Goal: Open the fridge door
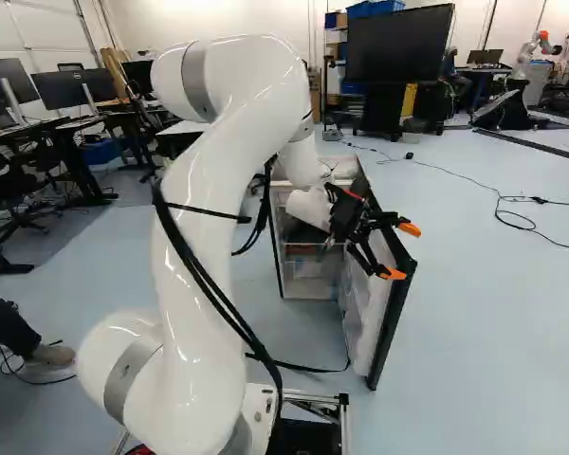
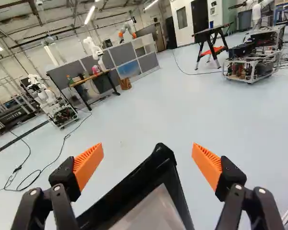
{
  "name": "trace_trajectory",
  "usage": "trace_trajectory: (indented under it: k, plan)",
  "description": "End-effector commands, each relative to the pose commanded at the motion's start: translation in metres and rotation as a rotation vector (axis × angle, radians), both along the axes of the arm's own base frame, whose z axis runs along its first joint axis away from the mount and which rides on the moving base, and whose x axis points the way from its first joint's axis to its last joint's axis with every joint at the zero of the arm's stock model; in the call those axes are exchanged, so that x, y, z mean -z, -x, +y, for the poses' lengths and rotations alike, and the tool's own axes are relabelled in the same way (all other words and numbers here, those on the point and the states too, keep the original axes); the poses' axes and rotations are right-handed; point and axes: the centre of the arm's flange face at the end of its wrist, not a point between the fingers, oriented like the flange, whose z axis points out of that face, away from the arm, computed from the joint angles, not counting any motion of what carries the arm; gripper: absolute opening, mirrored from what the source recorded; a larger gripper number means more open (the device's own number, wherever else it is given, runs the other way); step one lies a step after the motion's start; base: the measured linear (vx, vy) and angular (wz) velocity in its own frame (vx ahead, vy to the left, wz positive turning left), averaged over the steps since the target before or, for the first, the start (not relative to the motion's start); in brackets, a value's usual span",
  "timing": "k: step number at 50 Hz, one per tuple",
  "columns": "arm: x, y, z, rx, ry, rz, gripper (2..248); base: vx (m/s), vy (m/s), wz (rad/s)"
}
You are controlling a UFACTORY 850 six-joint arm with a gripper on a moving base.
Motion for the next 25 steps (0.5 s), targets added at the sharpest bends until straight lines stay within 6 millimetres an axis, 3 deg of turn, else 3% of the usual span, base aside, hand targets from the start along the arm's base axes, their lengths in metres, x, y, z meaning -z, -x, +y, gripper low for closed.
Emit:
trace_trajectory:
  k: [11,25]
  plan:
    - [-0.002,-0.001,-0.004,0.007,0.002,-0.007,247,0.0,0.0,0.0]
    - [-0.021,0.002,0.001,-0.001,0.012,-0.034,247,0.0,0.0,0.0]
